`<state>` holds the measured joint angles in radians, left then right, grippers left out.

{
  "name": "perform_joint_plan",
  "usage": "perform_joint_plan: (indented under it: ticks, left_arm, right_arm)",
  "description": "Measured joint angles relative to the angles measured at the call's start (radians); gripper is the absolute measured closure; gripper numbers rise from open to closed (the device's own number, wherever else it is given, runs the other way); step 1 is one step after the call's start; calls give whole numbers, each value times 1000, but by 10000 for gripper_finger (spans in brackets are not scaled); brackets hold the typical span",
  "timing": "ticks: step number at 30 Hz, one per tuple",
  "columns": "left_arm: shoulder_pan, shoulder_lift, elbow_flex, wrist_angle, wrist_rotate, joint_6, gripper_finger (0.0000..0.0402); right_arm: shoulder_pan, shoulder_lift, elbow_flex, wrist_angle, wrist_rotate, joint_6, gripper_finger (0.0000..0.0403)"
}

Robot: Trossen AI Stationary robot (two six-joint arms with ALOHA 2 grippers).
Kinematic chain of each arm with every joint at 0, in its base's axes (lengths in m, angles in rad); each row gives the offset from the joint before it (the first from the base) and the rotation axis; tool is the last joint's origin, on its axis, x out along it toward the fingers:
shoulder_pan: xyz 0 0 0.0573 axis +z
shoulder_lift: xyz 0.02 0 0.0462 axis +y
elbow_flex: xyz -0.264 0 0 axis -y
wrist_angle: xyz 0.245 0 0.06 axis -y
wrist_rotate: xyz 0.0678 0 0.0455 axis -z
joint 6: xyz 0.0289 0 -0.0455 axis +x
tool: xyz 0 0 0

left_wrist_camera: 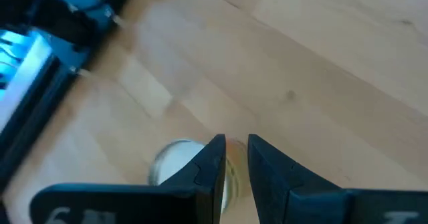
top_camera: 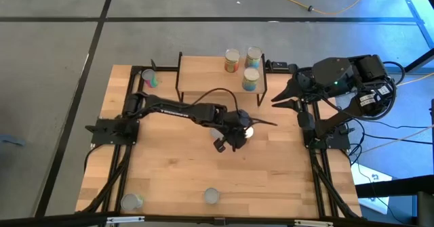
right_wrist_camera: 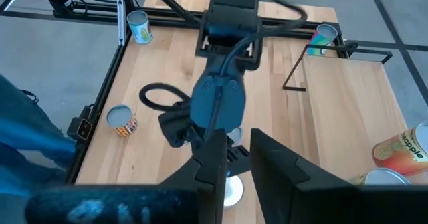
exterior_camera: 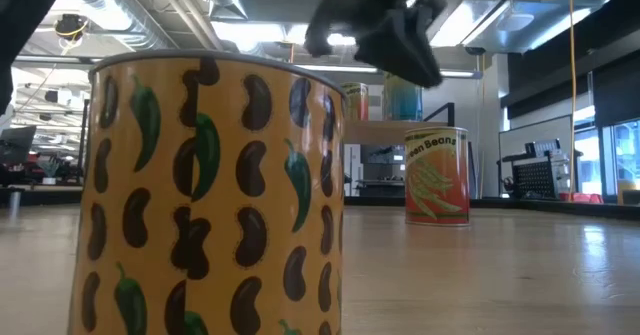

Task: Pick and place cans onto a shelf
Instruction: Put the canned green beans on the shelf

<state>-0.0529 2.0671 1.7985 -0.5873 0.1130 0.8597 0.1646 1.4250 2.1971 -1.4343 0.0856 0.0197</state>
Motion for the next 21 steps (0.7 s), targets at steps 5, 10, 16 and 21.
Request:
perform_joint_plan:
  ticks: [5, 10, 16, 21]
  left_arm:
    - [0, 27, -3, 18, -48, 8, 344]
    - [0, 47, -3, 23, -91, 8, 344]
    - [0, 54, -1, 26, -104, 6, 344]
    - [0, 54, -2, 32, -111, 4, 344]
  right_arm:
    - [0, 0, 0, -6, 0, 0, 334]
    - [0, 0, 0, -11, 0, -2, 334]
    - [0, 0, 0, -12, 0, -2, 334]
    - [0, 0, 0, -19, 0, -1, 334]
